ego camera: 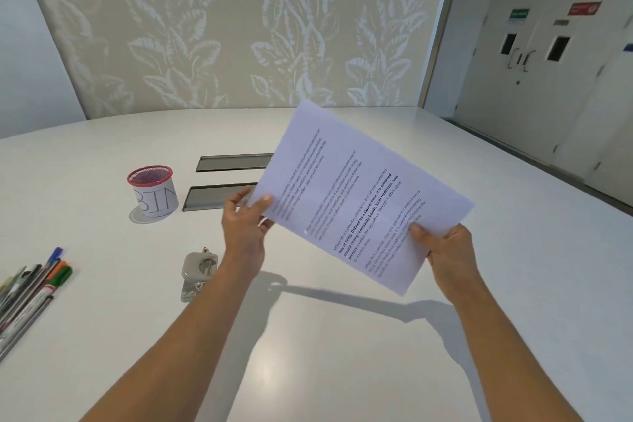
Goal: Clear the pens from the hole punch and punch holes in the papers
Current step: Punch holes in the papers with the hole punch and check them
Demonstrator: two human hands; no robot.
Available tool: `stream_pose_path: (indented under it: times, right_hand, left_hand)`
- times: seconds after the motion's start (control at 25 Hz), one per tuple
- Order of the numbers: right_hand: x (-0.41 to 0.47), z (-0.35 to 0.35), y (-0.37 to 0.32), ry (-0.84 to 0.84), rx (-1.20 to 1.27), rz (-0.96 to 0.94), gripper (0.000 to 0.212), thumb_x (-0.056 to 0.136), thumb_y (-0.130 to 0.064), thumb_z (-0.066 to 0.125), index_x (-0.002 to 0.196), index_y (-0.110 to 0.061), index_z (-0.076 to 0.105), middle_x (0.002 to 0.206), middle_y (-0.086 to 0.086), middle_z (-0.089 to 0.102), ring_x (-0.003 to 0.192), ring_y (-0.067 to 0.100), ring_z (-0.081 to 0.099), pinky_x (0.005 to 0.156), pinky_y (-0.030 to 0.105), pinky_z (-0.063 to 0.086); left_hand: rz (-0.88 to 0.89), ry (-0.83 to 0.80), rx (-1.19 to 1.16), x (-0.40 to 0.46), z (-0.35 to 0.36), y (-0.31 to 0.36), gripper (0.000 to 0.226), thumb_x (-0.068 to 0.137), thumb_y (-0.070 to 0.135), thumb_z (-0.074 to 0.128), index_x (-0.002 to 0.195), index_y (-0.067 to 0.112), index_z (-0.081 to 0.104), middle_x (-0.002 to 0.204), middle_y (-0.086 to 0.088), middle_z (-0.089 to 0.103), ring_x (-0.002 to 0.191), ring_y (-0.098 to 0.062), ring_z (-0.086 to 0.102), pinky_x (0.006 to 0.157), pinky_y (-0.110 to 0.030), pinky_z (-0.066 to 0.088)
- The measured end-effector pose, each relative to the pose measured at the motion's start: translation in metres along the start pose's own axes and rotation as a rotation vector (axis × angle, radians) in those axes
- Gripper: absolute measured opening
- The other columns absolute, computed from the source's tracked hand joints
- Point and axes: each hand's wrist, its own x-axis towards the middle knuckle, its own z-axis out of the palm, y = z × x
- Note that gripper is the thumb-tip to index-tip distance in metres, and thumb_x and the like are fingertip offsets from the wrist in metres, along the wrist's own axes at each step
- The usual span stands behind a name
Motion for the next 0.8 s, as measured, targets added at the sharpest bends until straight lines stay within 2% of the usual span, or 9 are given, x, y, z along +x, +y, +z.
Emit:
stream_pose_path:
  times: [0.12,0.28,0.48,0.64,0.72,0.8]
  right_hand:
    - [0.01,-0.011,-0.009,-0.055,-0.131,-0.003,0.025,0.082,0.006,0.068,0.1,-0.011,0.07,0.098,-0.002,0.077,0.089,0.021,0.072,0.082,0.04,0.055]
    - [0.02,-0.008,-0.022,-0.079,-0.225,-0.022,0.021,0.085,0.002,0.069,0.099,-0.013,0.07,0.097,-0.004,0.077,0.085,0.02,0.073,0.079,0.041,0.057]
    - [0.025,0.001,-0.019,0.017,-0.21,-0.091,0.019,0.086,-0.002,0.069,0.104,-0.011,0.067,0.102,-0.002,0.074,0.085,0.02,0.072,0.074,0.032,0.06]
    - [0.012,-0.002,0.023,0.043,-0.291,0.005,0.019,0.086,-0.005,0.071,0.103,-0.01,0.067,0.104,0.009,0.074,0.081,0.014,0.071,0.076,0.034,0.059]
    - [0.008,-0.002,0.03,0.056,-0.282,0.036,0.018,0.085,-0.005,0.071,0.102,-0.011,0.068,0.1,0.004,0.074,0.082,0.014,0.072,0.078,0.035,0.058]
    - [0.012,-0.001,0.024,0.06,-0.283,0.016,0.017,0.086,-0.007,0.071,0.102,-0.011,0.067,0.097,-0.002,0.073,0.084,0.019,0.071,0.075,0.033,0.058]
  left_hand:
    - [0.074,-0.063,0.259,0.009,-0.008,0.012,0.037,0.076,0.007,0.077,0.107,0.018,0.06,0.088,-0.001,0.067,0.087,-0.022,0.061,0.078,-0.034,0.048]
    - [0.148,-0.208,0.54,0.006,0.005,0.02,0.024,0.084,0.005,0.071,0.101,0.019,0.06,0.103,-0.004,0.072,0.088,-0.02,0.068,0.079,-0.037,0.055]
    - [0.258,-0.219,0.583,-0.001,0.014,0.012,0.025,0.09,0.004,0.062,0.109,0.018,0.052,0.111,0.001,0.068,0.098,-0.018,0.068,0.079,-0.034,0.057]
    - [0.243,-0.196,0.736,-0.011,-0.007,-0.02,0.029,0.09,0.002,0.059,0.11,0.021,0.051,0.106,0.006,0.064,0.102,-0.019,0.066,0.077,-0.031,0.055]
    - [0.238,-0.179,0.779,-0.012,-0.013,-0.028,0.029,0.091,0.003,0.059,0.113,0.019,0.05,0.109,0.003,0.062,0.103,-0.019,0.064,0.081,-0.036,0.057]
    - [0.259,-0.165,0.789,-0.01,-0.009,-0.025,0.028,0.092,0.005,0.059,0.113,0.019,0.048,0.111,0.001,0.06,0.102,-0.018,0.063,0.079,-0.034,0.057]
